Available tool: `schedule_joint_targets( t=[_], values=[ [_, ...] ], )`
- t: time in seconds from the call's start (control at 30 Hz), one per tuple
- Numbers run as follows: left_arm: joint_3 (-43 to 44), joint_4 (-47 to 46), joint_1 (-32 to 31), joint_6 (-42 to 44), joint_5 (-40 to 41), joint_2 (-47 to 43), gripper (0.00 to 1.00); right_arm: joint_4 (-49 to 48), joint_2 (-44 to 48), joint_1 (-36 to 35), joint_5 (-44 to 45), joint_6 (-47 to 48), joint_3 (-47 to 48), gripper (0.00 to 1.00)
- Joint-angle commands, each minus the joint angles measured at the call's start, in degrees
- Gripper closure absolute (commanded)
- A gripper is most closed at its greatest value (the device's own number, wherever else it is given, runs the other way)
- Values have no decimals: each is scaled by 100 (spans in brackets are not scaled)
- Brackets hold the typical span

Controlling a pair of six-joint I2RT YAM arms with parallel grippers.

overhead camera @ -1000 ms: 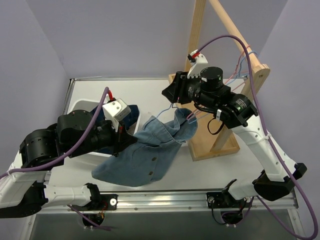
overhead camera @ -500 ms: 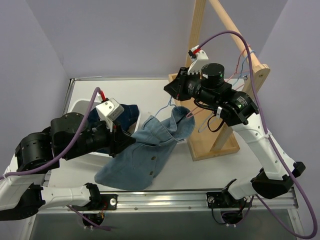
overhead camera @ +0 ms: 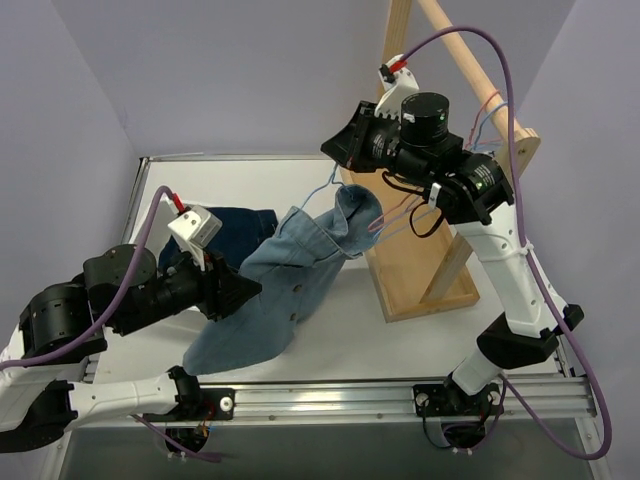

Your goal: Remove the skirt from the hanger

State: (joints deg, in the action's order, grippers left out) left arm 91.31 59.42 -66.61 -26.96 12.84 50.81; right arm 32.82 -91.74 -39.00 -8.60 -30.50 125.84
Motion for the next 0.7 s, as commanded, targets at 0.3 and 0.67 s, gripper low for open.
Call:
schedule_joint_targets(
  t=[0.3, 0.67],
  values=[
    [106, 517, 16, -168, 271, 26, 98, -435, 157, 305, 183, -712, 318, 100],
    [686, 1071, 16, -784, 1879, -1177, 98, -469, 307, 648, 1079, -756, -675, 100]
  ],
)
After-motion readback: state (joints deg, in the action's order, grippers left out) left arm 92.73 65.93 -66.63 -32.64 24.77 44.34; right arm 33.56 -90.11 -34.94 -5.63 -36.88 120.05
